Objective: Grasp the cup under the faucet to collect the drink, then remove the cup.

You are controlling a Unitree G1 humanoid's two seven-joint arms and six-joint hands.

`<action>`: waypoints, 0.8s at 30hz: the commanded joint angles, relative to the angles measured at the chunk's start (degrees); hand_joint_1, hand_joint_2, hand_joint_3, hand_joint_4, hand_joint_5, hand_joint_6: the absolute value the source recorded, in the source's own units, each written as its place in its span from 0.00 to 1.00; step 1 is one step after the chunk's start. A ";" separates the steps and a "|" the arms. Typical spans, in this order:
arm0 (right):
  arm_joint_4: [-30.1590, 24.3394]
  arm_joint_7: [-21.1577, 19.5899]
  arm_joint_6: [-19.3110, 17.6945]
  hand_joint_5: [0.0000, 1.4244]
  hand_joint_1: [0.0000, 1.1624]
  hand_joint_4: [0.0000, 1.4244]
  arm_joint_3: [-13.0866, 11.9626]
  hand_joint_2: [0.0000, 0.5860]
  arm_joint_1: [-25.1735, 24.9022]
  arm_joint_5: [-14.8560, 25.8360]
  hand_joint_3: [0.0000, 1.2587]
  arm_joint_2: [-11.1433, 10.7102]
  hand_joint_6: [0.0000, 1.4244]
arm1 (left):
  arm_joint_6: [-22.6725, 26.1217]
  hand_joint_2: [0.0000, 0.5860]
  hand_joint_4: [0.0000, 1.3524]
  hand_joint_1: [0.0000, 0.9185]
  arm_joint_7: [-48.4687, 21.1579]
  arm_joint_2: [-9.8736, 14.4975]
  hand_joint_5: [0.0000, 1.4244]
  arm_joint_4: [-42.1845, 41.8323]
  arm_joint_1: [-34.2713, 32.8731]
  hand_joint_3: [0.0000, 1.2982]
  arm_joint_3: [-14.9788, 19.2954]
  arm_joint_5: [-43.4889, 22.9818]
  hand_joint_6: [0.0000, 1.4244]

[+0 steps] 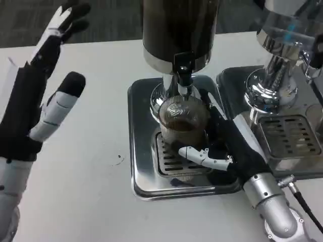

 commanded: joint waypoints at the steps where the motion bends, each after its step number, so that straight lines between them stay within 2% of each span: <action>1: 1.83 -0.26 -1.47 0.00 0.63 0.00 0.04 0.29 -1.25 0.37 0.00 0.48 0.07 | -0.48 0.27 0.00 0.00 4.21 -0.53 0.11 2.67 2.82 0.13 2.20 3.52 0.05; 8: 4.98 -0.87 -2.31 0.00 0.61 0.00 -0.86 0.28 -2.49 1.32 0.00 1.40 0.07 | -2.17 0.29 0.00 0.00 11.55 -1.69 0.09 7.43 5.55 0.13 3.04 9.98 0.02; 14: 7.71 -1.92 -2.90 0.00 0.61 0.00 -0.80 0.29 -4.31 0.84 0.00 2.30 0.09 | -1.70 0.31 0.00 0.00 13.66 -0.53 0.08 14.09 5.84 0.14 0.15 14.75 0.02; 16: 8.38 -2.69 -2.75 0.00 0.61 0.00 -0.79 0.29 -4.63 0.61 0.00 2.72 0.10 | -2.90 0.32 0.02 0.00 14.13 -0.37 0.09 16.25 5.91 0.17 -1.08 15.76 0.02; 24: 10.89 -2.77 -2.90 0.00 0.66 0.00 -0.11 0.30 -5.17 0.69 0.00 3.99 0.14 | -4.79 0.33 0.04 0.00 15.68 -0.19 0.11 18.35 6.47 0.20 -3.76 17.04 0.04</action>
